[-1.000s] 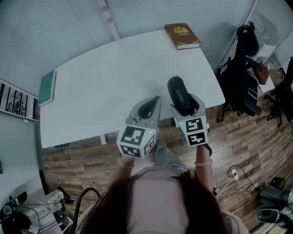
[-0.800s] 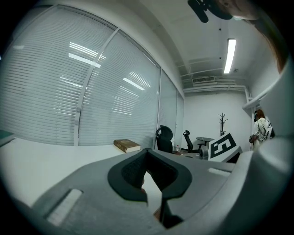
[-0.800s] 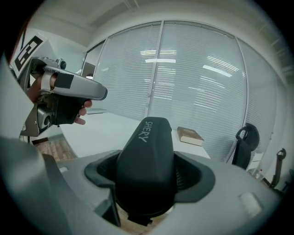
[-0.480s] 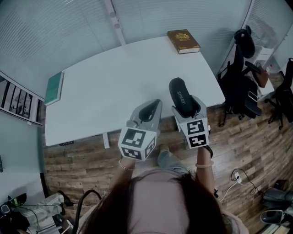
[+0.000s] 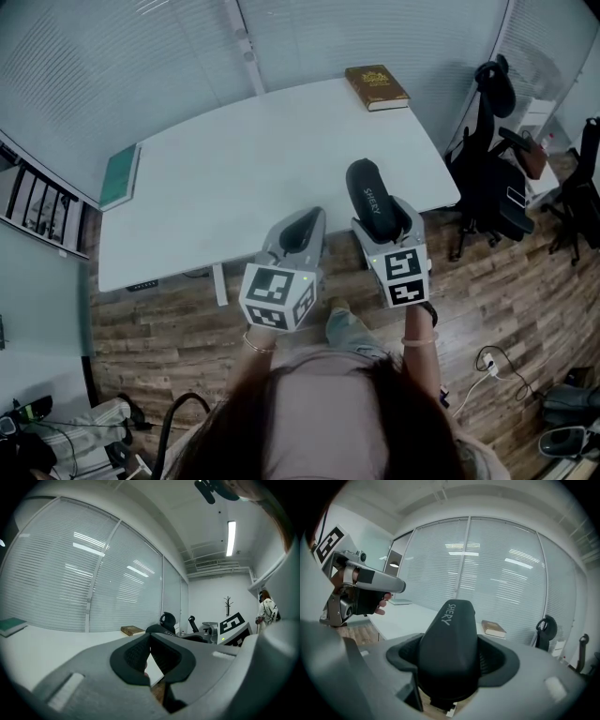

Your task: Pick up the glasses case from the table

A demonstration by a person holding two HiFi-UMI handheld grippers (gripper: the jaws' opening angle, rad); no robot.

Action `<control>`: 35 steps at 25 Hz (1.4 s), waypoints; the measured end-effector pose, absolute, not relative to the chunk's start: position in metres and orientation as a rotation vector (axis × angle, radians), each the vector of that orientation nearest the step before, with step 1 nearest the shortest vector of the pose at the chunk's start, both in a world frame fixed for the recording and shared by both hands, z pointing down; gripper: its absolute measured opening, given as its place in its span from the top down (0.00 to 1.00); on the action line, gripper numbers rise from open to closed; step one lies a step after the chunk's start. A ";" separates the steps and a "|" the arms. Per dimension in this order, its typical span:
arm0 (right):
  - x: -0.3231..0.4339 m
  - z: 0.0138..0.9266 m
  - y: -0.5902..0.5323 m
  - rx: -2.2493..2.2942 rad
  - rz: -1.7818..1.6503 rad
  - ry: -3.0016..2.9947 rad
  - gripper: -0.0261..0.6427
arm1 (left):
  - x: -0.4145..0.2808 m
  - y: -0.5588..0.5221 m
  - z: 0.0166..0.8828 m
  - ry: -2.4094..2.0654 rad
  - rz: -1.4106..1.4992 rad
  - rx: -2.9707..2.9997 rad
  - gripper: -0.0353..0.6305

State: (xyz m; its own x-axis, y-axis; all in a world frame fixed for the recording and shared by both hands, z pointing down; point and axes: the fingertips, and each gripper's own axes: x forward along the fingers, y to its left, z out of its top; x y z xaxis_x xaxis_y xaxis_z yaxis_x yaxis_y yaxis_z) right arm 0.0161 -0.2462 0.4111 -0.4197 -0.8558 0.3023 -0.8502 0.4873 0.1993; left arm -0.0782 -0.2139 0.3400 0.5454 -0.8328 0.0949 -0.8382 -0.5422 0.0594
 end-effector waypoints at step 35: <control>0.017 0.384 -0.118 1.504 -0.127 -2.419 0.44 | -0.091 -0.088 0.331 -1.523 0.067 2.699 0.93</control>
State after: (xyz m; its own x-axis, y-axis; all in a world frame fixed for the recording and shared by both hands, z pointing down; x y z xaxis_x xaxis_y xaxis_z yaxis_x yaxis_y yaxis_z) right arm 0.0170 -0.1184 0.3843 -0.4131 -0.8892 0.1965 -0.8636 0.4510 0.2252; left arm -0.0906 -0.0876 0.3306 0.5166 -0.8542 0.0585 -0.8560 -0.5167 0.0153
